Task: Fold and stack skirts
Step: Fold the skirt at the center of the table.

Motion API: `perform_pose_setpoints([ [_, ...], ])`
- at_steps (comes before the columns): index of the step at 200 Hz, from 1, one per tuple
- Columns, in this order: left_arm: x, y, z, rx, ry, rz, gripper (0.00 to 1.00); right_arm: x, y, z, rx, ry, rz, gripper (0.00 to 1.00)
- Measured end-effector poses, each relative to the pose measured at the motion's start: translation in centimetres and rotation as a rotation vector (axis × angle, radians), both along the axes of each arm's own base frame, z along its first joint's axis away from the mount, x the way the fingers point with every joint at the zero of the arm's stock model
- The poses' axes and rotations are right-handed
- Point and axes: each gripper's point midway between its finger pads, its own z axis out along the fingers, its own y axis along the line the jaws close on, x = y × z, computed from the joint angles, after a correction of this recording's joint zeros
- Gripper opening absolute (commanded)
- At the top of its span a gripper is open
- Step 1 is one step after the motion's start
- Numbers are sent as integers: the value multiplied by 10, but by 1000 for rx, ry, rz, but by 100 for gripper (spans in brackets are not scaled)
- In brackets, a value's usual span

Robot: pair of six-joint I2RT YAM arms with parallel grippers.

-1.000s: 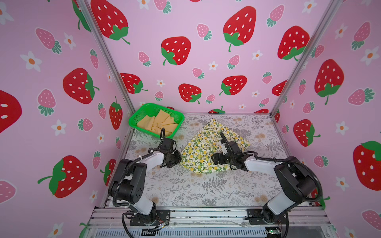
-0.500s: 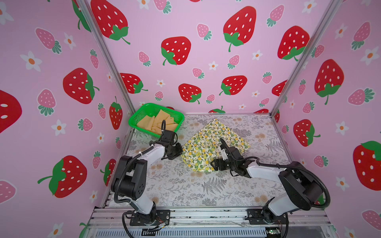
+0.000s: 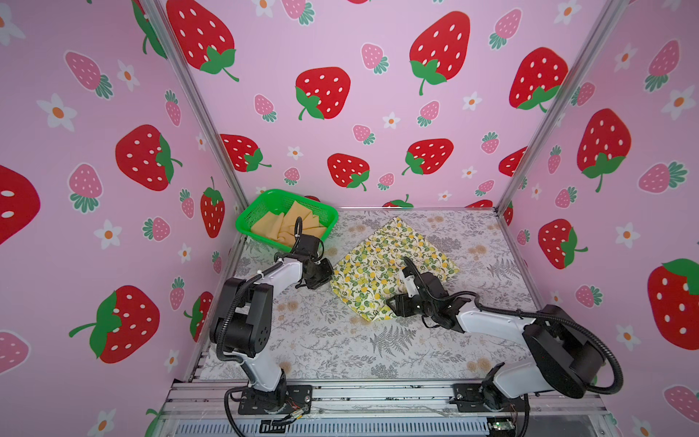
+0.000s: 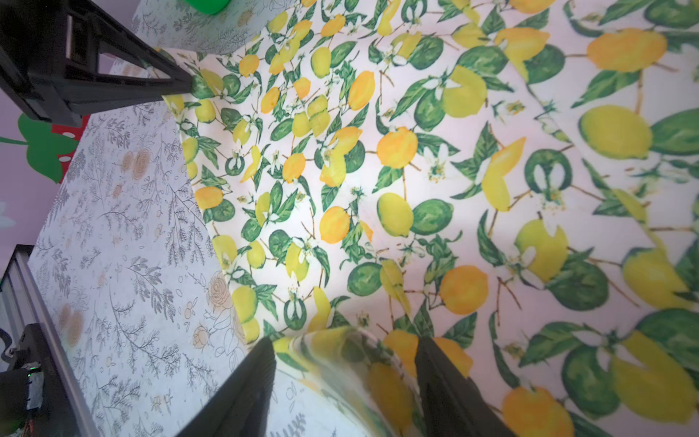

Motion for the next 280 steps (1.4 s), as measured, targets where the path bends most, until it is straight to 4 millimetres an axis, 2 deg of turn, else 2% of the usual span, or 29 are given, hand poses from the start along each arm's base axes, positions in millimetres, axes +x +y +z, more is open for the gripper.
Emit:
perform_pose_setpoints([
  [39, 8, 9, 2, -6, 7, 24, 0, -12, 5, -4, -11, 4, 30, 62],
  [68, 15, 10, 6, -13, 2, 28, 0, -32, 8, -9, -54, 1, 67, 63],
  [86, 19, 15, 10, -14, -8, 41, 0, -45, 11, -2, -72, -31, 92, 67],
  [111, 22, 18, 11, -16, -11, 51, 0, -54, 14, 11, -103, -96, 110, 77],
  [145, 22, 18, 12, -23, -11, 52, 0, -55, 23, 14, -190, -161, 123, 78],
  [188, 27, 18, 17, -29, -24, 53, 0, -70, 39, -11, -373, -226, 182, 73],
  [217, 30, 19, 21, -34, -32, 56, 0, -74, 32, -26, -462, -243, 195, 62],
  [280, 35, 22, 28, -37, -42, 64, 0, -73, 23, -33, -523, -258, 192, 56],
])
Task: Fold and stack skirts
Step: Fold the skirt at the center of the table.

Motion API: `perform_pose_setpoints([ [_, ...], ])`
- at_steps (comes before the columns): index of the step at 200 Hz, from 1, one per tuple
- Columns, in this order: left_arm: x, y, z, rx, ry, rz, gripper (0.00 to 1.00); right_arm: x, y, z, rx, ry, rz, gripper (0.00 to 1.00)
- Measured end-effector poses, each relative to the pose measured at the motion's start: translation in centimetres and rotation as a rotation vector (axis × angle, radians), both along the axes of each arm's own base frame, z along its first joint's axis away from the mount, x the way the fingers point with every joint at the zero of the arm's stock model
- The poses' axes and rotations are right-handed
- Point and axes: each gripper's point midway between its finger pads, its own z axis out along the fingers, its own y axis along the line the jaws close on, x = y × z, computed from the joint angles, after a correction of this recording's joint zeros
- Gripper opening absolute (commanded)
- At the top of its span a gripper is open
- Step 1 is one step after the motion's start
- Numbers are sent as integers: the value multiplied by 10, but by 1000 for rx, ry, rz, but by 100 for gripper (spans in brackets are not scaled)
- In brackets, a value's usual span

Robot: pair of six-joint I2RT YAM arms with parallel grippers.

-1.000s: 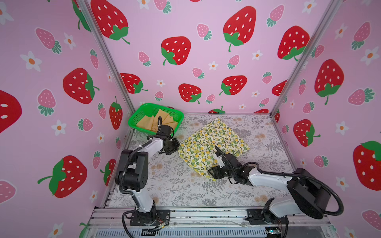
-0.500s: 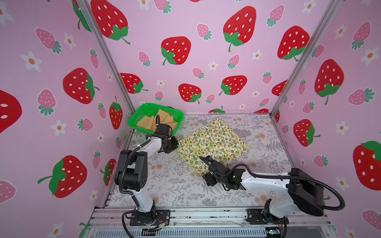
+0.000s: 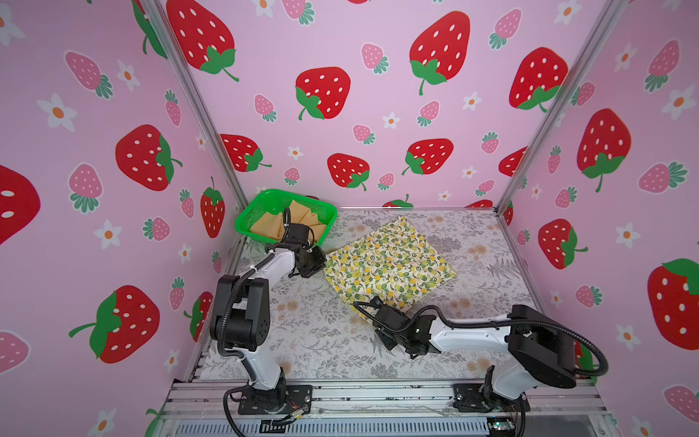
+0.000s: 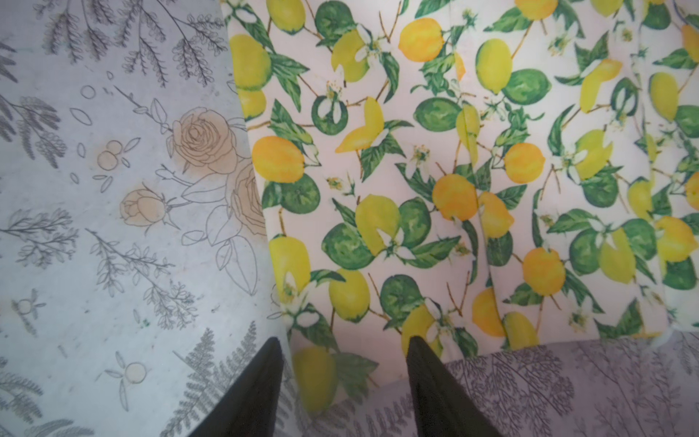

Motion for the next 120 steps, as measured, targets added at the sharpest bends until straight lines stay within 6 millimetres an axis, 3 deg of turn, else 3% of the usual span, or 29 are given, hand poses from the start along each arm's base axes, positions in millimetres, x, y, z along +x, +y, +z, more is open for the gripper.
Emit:
perform_pose_setpoints([
  [46, 2, 0, 4, -2, -5, 1, 0, -6, 0, -10, -31, 8, 18, 56],
  [74, 3, 0, 5, -5, -8, -1, 0, -8, 3, -11, -32, 8, 24, 47],
  [120, 3, -1, 5, -8, -6, -3, 0, -5, 10, -11, -30, 6, 19, 42],
])
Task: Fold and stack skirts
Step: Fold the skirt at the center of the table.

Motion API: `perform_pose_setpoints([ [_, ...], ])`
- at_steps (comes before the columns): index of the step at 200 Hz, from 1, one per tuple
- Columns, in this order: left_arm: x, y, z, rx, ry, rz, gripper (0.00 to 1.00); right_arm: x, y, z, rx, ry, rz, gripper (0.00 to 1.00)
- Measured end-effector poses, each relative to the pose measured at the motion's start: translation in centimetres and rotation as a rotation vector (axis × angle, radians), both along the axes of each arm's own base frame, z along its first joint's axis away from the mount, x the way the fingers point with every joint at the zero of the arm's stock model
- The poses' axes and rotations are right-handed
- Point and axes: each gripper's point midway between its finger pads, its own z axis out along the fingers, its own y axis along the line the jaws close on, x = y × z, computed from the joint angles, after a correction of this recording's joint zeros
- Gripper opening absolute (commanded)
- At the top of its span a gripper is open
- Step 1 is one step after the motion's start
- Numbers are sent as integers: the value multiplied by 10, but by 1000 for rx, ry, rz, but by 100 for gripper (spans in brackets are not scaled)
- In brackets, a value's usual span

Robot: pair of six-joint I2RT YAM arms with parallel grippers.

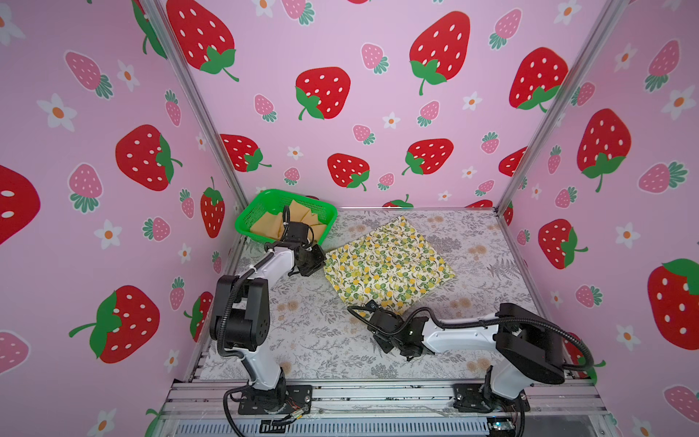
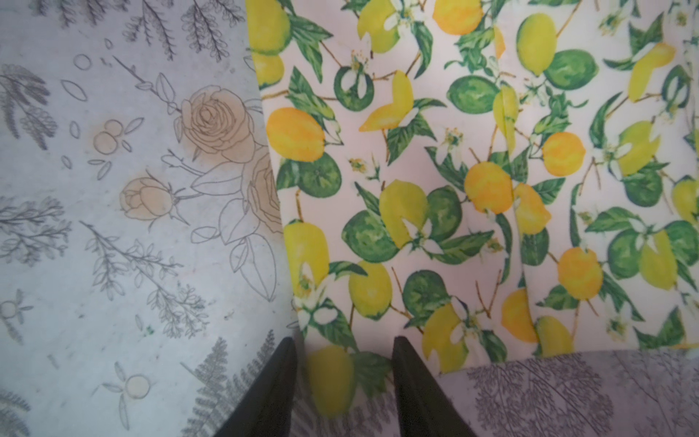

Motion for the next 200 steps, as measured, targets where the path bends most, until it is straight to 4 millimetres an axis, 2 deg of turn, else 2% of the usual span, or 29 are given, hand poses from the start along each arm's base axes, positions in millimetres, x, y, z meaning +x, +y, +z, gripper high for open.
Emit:
perform_pose_setpoints([
  [65, 0, 0, 0, -1, 1, 0, 0, 3, 6, -1, -9, -6, -6, 31],
  [86, 0, 0, 2, -1, 0, -1, 0, 3, 6, -1, -12, -6, -6, 21],
  [104, 2, -1, 4, -4, -6, -2, 0, 2, 5, -2, -12, -1, -11, 9],
  [121, 3, -2, 6, -9, -10, -4, 0, 2, 4, -2, -18, -1, -6, 4],
  [170, 2, -3, 10, -18, -11, -10, 0, -5, 7, 2, 5, 33, 12, 0],
  [200, -8, -5, 40, -40, -79, -19, 0, -15, 18, 25, 96, 78, 51, 0],
])
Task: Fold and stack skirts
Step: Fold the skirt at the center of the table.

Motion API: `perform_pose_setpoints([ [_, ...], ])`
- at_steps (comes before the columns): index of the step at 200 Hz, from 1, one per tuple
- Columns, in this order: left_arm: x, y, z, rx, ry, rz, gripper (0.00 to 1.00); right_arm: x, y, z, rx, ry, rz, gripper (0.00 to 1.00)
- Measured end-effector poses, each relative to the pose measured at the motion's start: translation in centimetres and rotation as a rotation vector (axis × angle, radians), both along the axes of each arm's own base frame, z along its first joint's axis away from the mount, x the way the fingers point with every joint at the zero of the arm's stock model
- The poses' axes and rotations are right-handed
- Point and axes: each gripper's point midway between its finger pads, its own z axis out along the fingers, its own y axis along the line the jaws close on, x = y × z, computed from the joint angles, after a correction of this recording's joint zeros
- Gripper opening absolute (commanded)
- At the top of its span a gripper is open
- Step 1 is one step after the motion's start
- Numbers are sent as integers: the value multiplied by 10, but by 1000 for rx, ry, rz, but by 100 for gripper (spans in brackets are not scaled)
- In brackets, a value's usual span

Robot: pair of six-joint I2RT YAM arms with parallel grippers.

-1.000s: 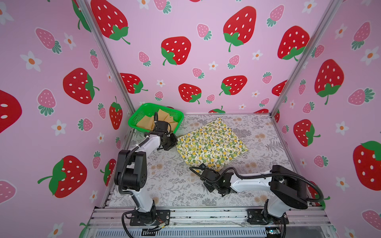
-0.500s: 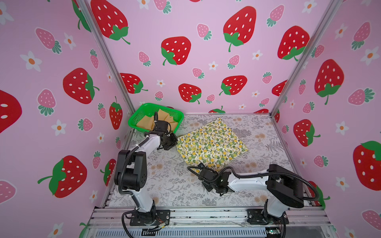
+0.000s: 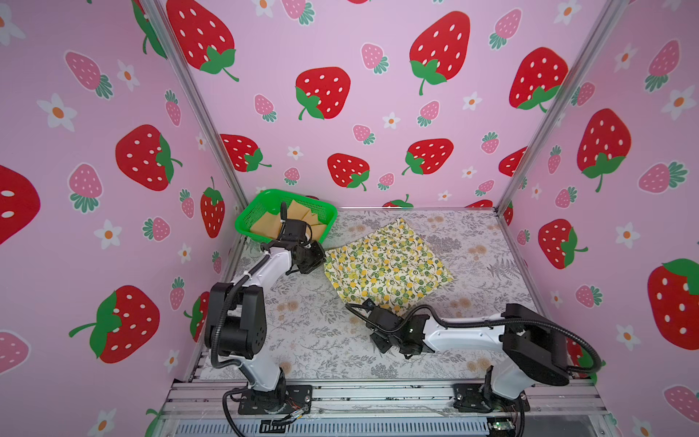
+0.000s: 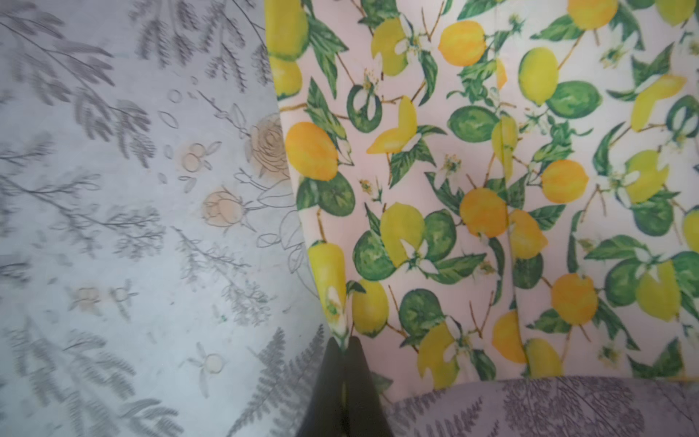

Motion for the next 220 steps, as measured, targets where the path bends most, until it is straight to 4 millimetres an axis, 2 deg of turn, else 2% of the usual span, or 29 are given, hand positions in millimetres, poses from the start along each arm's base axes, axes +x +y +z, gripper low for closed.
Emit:
perform_pose_setpoints([
  [39, -30, -8, 59, -35, -151, -27, 0, -13, 13, 46, 164, 44, 41, 0],
  [63, -51, -30, 93, -44, -240, -83, 0, -18, 15, 74, 249, 49, 55, 0],
  [83, -66, -49, 110, -52, -271, -125, 0, -19, 13, 94, 303, 45, 51, 0],
  [101, -67, -62, 125, -43, -290, -150, 0, -14, 7, 107, 332, 37, 31, 0],
  [126, -52, -77, 148, -37, -331, -161, 0, 1, -6, 115, 342, 29, -23, 0],
  [140, -39, -81, 152, -30, -338, -153, 0, 13, -15, 115, 337, 24, -63, 0],
  [195, 22, -84, 117, 20, -258, -92, 0, 61, -53, 104, 295, 21, -226, 0],
  [220, 54, -85, 109, 32, -246, -66, 0, 79, -70, 99, 276, 16, -292, 0],
])
